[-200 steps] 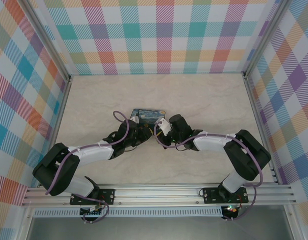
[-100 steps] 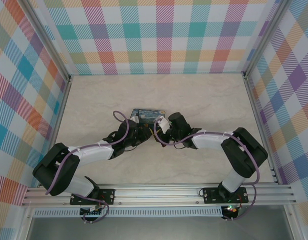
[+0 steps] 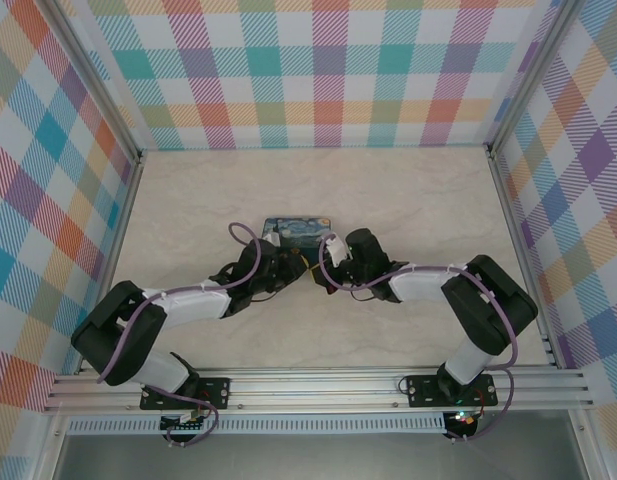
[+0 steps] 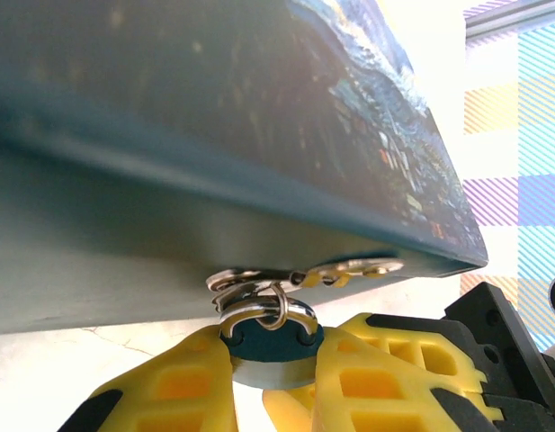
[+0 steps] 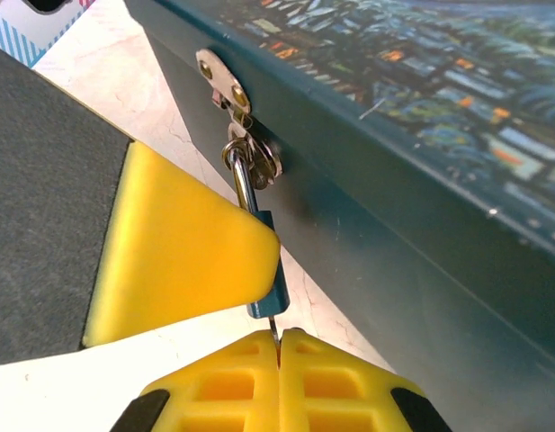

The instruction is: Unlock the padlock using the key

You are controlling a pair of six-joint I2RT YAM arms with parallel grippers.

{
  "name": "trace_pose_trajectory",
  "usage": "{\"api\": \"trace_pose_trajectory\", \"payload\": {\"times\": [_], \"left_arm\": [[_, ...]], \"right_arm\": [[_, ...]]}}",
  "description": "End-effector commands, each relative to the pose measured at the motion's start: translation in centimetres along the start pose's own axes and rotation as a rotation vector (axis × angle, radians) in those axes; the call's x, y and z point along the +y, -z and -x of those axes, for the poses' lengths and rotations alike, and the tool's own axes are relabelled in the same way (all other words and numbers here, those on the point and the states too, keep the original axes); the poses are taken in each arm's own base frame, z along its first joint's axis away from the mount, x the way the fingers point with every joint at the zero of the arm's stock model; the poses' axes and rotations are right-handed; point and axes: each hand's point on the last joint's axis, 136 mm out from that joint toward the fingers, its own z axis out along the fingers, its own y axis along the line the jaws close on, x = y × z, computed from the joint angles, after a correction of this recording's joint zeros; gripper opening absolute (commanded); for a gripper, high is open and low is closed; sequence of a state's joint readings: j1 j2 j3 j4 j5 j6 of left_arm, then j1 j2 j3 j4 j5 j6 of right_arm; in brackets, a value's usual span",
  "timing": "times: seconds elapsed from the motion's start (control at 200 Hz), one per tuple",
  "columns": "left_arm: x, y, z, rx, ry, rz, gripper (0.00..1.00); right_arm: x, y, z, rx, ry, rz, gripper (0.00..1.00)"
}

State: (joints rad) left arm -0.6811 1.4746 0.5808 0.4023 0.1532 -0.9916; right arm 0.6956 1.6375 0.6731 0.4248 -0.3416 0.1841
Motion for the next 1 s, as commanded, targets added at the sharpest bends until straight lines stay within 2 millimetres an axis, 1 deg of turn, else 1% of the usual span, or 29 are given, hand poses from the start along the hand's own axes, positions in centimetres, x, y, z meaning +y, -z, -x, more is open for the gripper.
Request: {"api": "trace_pose_trajectory", "payload": {"times": [0.0, 0.115, 0.27, 0.435, 0.61, 0.715, 0.81, 0.995], "left_arm": [[-2.1, -0.7, 0.0, 0.006, 0.007, -0.067, 0.15], [-2.2, -1.7, -0.2, 0.012, 0.013, -0.068, 0.15], [-2.3, -2.9, -0.2, 0.018, 0.029, -0.078, 0.17], [-1.4, -4.0, -0.4, 0.023, 0.036, -0.059, 0.21], [-0.6, -4.7, -0.6, 0.022, 0.046, -0.042, 0.27], [-0.3, -4.6, -0.6, 0.019, 0.049, -0.039, 0.34], [-0.4, -4.1, -0.5, 0.007, 0.047, -0.041, 0.40], [-0.5, -2.0, 0.1, -0.035, 0.024, -0.026, 0.62]], "right_arm": [[0.7, 1.0, 1.4, -0.065, 0.017, 0.012, 0.00], [-0.1, 1.2, 1.0, -0.050, 0.012, -0.002, 0.00], [-1.4, 1.2, -0.3, -0.034, -0.024, 0.000, 0.00], [-2.2, 0.8, -2.1, 0.004, -0.039, -0.009, 0.00], [-2.8, 0.6, -3.5, 0.034, -0.068, -0.012, 0.00], [-2.8, 0.6, -4.0, 0.047, -0.082, -0.010, 0.00], [-2.9, 0.7, -4.4, 0.066, -0.102, -0.015, 0.00], [-2.4, 1.1, -4.6, 0.089, -0.133, 0.002, 0.00]]}}
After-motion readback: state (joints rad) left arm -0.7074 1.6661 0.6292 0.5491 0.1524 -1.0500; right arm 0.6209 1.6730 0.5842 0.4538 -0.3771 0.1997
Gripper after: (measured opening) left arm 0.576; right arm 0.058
